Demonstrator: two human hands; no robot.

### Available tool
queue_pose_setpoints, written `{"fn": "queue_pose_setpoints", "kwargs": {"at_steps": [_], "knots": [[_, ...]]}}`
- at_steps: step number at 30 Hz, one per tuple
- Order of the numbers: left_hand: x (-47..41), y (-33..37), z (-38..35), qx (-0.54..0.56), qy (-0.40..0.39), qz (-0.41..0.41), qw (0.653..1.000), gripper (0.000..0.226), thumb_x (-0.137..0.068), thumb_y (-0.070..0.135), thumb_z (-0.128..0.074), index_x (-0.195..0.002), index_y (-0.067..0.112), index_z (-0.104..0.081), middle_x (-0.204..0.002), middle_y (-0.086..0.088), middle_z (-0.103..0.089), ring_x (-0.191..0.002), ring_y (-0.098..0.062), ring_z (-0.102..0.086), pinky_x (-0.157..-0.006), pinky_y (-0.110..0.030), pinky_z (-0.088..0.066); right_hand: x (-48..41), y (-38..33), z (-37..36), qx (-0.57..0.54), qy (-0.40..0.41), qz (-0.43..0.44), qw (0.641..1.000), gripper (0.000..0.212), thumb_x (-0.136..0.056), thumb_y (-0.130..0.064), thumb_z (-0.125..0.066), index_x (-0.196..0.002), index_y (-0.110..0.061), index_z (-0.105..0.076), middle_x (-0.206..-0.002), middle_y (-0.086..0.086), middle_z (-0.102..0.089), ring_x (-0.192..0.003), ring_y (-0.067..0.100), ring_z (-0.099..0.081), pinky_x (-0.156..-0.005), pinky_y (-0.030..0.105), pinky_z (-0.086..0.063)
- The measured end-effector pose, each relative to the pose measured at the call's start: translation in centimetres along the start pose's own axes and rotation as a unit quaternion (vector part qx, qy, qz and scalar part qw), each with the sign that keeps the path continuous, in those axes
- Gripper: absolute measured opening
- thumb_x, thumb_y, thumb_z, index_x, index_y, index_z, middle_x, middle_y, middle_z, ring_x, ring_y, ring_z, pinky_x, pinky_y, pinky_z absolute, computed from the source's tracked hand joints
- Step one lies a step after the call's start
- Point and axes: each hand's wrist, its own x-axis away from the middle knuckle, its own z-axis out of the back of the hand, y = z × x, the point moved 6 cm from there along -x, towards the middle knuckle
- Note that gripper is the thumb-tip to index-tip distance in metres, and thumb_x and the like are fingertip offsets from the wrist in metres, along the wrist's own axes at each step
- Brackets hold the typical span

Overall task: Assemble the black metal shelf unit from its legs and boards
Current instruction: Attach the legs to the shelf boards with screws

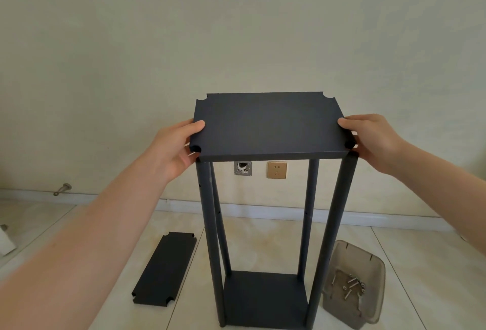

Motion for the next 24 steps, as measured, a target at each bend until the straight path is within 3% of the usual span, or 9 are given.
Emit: {"fn": "queue_pose_setpoints", "kwargs": {"at_steps": [3,8,13,17,24], "knots": [[0.0,-0.5,-0.2,0.001,0.001,0.019,1.000,0.019,-0.095,0.013,-0.065,-0.113,0.011,-0.070,-0.101,-0.001,-0.075,-0.072,-0.011,-0.073,-0.059,-0.025,-0.058,-0.5,0.8,0.2,-0.002,0.005,-0.017,1.000,0.016,-0.097,-0.017,-0.057,-0.095,-0.005,-0.067,-0.094,0.009,-0.060,-0.070,0.020,-0.055,-0.060,0.030,-0.049],[0.0,-1.5,-0.7,0.003,0.014,0.037,0.999,0.023,-0.095,0.014,-0.067,-0.117,0.007,-0.068,-0.107,-0.005,-0.073,-0.085,-0.017,-0.069,-0.078,-0.029,-0.057,-1.1,1.8,0.8,-0.035,0.007,-0.042,0.998,0.013,-0.096,-0.017,-0.060,-0.093,-0.006,-0.065,-0.086,0.005,-0.061,-0.057,0.013,-0.062,-0.050,0.024,-0.051],[0.2,-2.0,-0.7,0.007,0.024,0.040,0.999,0.019,-0.095,0.016,-0.068,-0.112,0.010,-0.070,-0.098,-0.002,-0.073,-0.081,-0.014,-0.069,-0.079,-0.029,-0.057,-1.1,1.9,0.8,-0.041,-0.002,-0.059,0.997,0.013,-0.096,-0.018,-0.061,-0.096,-0.005,-0.064,-0.080,0.003,-0.062,-0.050,0.010,-0.062,-0.046,0.023,-0.052],[0.6,-2.8,-0.2,-0.001,0.034,0.051,0.998,0.013,-0.094,0.022,-0.069,-0.102,0.012,-0.069,-0.082,-0.001,-0.068,-0.062,-0.016,-0.065,-0.056,-0.027,-0.056,-0.9,2.3,0.6,-0.031,0.005,-0.071,0.997,0.018,-0.097,-0.022,-0.059,-0.098,-0.004,-0.063,-0.081,0.005,-0.059,-0.063,0.017,-0.059,-0.053,0.029,-0.055],[1.2,-2.8,0.1,-0.011,0.023,0.045,0.999,0.014,-0.094,0.020,-0.067,-0.102,0.009,-0.068,-0.074,-0.001,-0.067,-0.057,-0.015,-0.063,-0.052,-0.025,-0.054,-0.3,2.6,0.3,-0.042,0.014,-0.066,0.997,0.022,-0.098,-0.025,-0.059,-0.092,-0.004,-0.061,-0.077,0.008,-0.058,-0.059,0.021,-0.055,-0.050,0.029,-0.053]]}}
